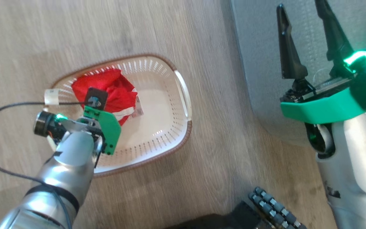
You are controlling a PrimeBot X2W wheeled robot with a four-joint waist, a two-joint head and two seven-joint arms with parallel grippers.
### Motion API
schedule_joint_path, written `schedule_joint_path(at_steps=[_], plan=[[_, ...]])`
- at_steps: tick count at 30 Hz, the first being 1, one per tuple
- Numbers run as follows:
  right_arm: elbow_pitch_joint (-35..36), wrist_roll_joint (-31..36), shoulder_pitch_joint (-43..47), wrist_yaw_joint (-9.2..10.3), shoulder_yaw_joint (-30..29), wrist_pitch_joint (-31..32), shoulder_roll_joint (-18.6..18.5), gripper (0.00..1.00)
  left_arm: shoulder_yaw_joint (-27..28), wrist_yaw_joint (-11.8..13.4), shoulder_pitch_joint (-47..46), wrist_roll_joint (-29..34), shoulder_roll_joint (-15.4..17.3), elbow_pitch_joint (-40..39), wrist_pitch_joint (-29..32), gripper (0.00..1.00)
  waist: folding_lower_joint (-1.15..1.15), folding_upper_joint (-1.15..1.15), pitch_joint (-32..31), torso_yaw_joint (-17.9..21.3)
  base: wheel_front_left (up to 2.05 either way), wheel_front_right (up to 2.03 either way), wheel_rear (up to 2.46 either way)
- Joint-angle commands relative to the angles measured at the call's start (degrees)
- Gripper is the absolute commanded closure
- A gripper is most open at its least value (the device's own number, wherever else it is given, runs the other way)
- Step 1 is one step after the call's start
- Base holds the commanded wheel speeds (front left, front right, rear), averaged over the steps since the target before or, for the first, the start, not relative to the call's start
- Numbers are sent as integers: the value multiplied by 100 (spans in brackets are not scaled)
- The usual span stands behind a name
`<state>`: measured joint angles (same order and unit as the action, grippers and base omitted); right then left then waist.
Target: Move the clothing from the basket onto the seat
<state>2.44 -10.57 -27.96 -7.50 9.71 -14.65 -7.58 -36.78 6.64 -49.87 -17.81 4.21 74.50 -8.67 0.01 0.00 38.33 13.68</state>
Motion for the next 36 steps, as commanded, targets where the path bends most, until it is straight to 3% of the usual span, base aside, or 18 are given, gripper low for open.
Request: schedule_joint_path(at_steps=[1, 7, 12, 21, 28, 36], plan=[[111, -24, 212, 1, 86, -35, -75, 0, 152, -58, 143, -66, 34, -55, -224, 100, -1, 0, -477, -187, 0, 0, 0], [-52, -57, 379, 1, 132, -35, -145, 0, 269, -19, 257, -231, -44, -228, -593, 100, -1, 0, -1098, -358, 0, 0, 0], [-135, -79, 534, 1, 109, -35, -170, 0, 408, 107, 380, -274, -59, -813, -628, 100, -1, 0, -1456, -449, 0, 0, 0], [-287, -116, 865, 1, 127, -35, -187, 0, 1221, 393, 1229, 102, 256, -3238, -631, 100, -1, 0, -2180, -583, 0, 0, 0], [-368, -147, 1072, 1, 128, -35, -176, 0, 1821, 357, 1827, 504, 285, -4725, -632, 100, -1, 0, -2585, -642, 0, 0, 0], [-421, -146, 1374, 1, 146, -35, -171, 0, 2480, 162, 2359, 756, 79, -6226, -632, 100, -1, 0, -2874, -764, 0, 0, 0]])
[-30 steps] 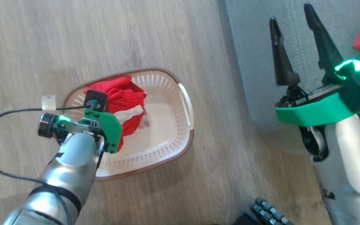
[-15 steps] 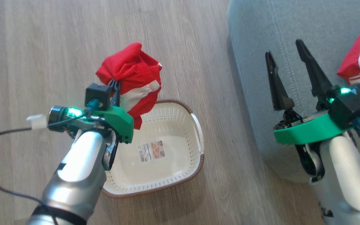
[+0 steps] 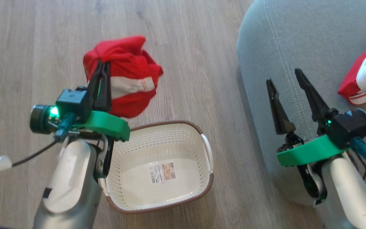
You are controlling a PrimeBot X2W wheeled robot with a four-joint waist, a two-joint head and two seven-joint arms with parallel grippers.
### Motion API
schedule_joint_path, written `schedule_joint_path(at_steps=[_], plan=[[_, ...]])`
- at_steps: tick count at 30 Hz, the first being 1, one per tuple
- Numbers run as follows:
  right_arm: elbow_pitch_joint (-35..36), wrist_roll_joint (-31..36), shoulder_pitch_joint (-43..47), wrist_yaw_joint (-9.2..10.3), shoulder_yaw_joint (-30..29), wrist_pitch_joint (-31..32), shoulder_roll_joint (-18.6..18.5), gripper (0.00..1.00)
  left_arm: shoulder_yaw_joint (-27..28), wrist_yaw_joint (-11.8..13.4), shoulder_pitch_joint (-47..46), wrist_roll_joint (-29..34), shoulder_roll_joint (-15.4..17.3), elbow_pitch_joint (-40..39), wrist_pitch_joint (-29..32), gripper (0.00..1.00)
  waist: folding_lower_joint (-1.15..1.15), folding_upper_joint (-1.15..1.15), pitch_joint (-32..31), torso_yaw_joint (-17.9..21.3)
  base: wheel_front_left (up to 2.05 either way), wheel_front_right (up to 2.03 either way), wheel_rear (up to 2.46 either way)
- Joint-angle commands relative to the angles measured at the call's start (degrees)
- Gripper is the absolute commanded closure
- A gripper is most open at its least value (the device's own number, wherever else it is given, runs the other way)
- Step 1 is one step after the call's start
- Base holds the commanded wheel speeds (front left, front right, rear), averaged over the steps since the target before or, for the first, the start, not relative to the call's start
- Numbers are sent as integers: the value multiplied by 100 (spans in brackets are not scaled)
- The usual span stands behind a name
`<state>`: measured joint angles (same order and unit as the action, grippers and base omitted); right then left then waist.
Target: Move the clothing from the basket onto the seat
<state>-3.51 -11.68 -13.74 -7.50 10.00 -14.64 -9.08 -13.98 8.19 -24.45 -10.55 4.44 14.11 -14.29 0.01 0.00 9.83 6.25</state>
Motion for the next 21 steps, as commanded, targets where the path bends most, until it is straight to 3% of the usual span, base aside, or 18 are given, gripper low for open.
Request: schedule_joint_path(at_steps=[1, 11, 21], plan=[[164, -33, -23, 1, 123, -36, -22, 0, 250, -21, -137, 74, 27, -381, -71, 100, -1, 0, -53, -30, 0, 0, 0], [-11, -60, 122, 1, 325, -36, -122, 0, 722, -117, 211, 204, -148, -2240, -71, 100, -1, 0, -336, -32, 0, 0, 0], [-64, -49, 213, 1, 395, -36, -100, 0, 247, -274, 236, -92, -155, -2744, -71, 100, -1, 0, -431, -65, 0, 0, 0]])
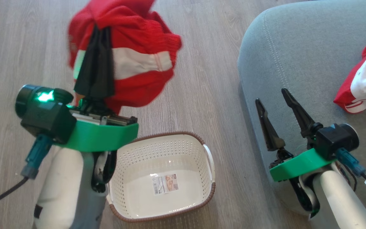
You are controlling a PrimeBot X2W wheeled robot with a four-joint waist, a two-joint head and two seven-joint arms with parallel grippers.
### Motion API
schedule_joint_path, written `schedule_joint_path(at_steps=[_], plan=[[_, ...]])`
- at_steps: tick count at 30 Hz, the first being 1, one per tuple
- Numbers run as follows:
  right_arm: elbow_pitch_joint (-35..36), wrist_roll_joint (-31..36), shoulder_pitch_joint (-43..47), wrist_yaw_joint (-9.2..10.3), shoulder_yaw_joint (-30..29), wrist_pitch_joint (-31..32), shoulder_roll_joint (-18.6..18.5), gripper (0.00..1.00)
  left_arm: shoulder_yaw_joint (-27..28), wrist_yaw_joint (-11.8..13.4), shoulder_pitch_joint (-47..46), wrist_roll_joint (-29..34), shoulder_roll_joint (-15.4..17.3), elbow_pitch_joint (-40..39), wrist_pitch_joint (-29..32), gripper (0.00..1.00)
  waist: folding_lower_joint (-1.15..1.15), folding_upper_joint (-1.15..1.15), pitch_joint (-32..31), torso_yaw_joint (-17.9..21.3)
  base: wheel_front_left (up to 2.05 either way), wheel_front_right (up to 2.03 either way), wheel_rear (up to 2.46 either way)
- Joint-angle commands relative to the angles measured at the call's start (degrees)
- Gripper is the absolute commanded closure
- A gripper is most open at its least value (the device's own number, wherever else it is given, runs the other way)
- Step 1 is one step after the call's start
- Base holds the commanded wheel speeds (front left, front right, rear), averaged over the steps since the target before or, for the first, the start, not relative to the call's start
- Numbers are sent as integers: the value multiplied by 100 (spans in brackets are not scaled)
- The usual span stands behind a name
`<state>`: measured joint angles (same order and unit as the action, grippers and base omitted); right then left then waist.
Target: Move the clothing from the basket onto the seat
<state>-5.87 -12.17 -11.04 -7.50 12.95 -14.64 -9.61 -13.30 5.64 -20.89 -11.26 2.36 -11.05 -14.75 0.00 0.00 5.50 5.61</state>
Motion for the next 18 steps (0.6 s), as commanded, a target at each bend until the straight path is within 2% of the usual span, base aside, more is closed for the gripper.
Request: schedule_joint_path(at_steps=[1, 10, 18], plan=[[161, 6, -51, 1, 122, -36, -43, 0, 121, -50, -125, -55, 53, -245, -25, 100, 0, 0, -2, -1, 0, 0, 0], [149, 5, -82, 1, 163, -36, 1, 0, -482, -491, -109, -153, 53, -56, -25, 100, 0, 0, 75, -14, 0, 0, 0], [181, -21, -119, 1, 141, -36, 19, 0, -532, -483, -210, -173, 53, -3, -25, 100, 0, 0, 190, 9, 0, 0, 0]])
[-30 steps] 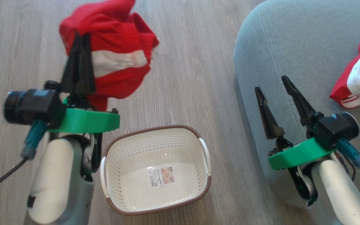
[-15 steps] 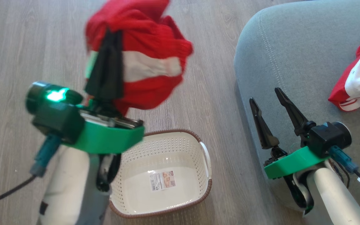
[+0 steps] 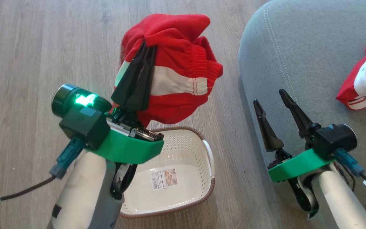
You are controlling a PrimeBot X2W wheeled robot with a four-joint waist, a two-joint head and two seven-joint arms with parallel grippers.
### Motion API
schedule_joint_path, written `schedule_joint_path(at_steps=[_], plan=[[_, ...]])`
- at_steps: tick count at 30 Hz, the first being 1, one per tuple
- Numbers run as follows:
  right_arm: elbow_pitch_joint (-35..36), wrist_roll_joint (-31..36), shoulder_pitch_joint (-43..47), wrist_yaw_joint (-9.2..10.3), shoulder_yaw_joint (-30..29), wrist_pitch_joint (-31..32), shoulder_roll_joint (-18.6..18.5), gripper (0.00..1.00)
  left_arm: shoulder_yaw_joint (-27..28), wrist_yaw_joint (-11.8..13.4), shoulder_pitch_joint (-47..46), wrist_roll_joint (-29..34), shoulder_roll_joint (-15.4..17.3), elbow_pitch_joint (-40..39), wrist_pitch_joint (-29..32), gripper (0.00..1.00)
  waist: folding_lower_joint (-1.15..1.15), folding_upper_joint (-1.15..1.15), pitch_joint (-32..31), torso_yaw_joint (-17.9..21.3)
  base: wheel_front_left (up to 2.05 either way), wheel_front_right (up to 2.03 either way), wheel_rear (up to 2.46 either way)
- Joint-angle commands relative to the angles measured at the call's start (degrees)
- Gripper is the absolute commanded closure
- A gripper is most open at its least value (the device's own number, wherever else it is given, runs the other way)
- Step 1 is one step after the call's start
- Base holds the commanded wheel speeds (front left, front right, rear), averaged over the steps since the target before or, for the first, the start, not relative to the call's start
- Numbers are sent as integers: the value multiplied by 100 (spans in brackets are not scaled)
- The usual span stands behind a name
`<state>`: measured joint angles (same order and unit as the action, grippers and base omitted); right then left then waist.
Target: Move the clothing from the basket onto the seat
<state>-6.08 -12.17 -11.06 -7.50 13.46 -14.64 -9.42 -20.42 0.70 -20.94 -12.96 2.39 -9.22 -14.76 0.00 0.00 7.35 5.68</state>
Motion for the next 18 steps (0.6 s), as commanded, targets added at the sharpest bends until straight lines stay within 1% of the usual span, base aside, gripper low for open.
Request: schedule_joint_path(at_steps=[1, 3, 6, 13, 18], plan=[[206, -80, -112, 1, 103, -36, 16, 0, 180, 10, -219, 1, 49, -182, -24, 100, 0, 0, 15, 5, 0, 0, 0], [240, -322, -90, 1, 128, -36, 56, 0, 187, 8, -243, 13, 49, -172, -24, 100, 0, 0, 28, 10, 0, 0, 0], [386, -555, -80, 1, 374, -36, -67, 0, 209, 5, -276, 36, 49, -154, -24, 100, 0, 0, 53, 23, 0, 0, 0], [958, -961, -172, 1, 1531, -36, -594, 0, 162, -47, -336, 109, 49, -79, -24, 100, 0, 0, 111, 47, 0, 0, 0], [1184, -1020, -373, 1, 2061, -36, -785, 0, 32, -97, -369, 191, 49, 18, -24, 100, 0, 0, 140, 38, 0, 0, 0]])
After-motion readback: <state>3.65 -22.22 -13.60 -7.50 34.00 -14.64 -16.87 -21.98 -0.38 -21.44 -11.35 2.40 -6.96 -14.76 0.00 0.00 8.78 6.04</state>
